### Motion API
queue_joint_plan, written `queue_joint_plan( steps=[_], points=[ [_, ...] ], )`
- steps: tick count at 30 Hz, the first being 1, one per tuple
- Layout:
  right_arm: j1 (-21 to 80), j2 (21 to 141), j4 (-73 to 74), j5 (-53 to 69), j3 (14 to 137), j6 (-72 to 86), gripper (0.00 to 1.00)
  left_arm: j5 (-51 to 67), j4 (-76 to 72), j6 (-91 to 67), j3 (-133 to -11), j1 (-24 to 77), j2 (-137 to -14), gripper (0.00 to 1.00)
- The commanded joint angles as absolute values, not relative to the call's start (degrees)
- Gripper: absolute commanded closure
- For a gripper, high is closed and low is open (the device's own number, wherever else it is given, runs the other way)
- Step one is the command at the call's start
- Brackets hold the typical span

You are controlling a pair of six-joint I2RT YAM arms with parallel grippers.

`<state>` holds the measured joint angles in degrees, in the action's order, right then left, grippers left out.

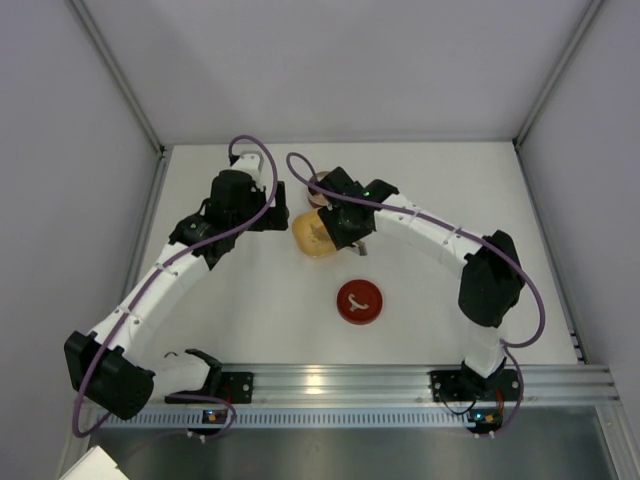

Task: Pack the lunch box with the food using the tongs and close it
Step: Pick up the fake food from the plate.

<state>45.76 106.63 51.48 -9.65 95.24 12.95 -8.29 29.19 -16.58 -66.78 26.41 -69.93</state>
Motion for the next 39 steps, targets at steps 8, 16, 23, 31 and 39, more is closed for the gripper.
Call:
queue_joint_plan(
  steps=[8,16,23,31,39],
  points=[
    [47.81,107.75,50.71,-11.6,98.61,10.9,0.56,-7.56,28.48,-16.96,-66.53,26.37,-70.05,0.01],
    [48.51,108.98,51.06,-11.34,99.49,10.55,0.57,-7.47,28.48,-16.88,-66.53,26.46,-70.31,0.01],
    [48.52,109.69,51.24,-11.34,100.11,10.55,0.59,-7.56,28.56,-16.87,-66.62,26.37,-70.22,0.01],
    [48.52,109.16,51.68,-12.83,100.98,10.81,0.62,-7.65,28.56,-16.87,-66.62,26.45,-70.22,0.01],
    [47.99,107.93,52.12,-13.8,102.83,11.51,0.62,-7.73,28.65,-16.87,-66.53,26.37,-70.05,0.01]
  ],
)
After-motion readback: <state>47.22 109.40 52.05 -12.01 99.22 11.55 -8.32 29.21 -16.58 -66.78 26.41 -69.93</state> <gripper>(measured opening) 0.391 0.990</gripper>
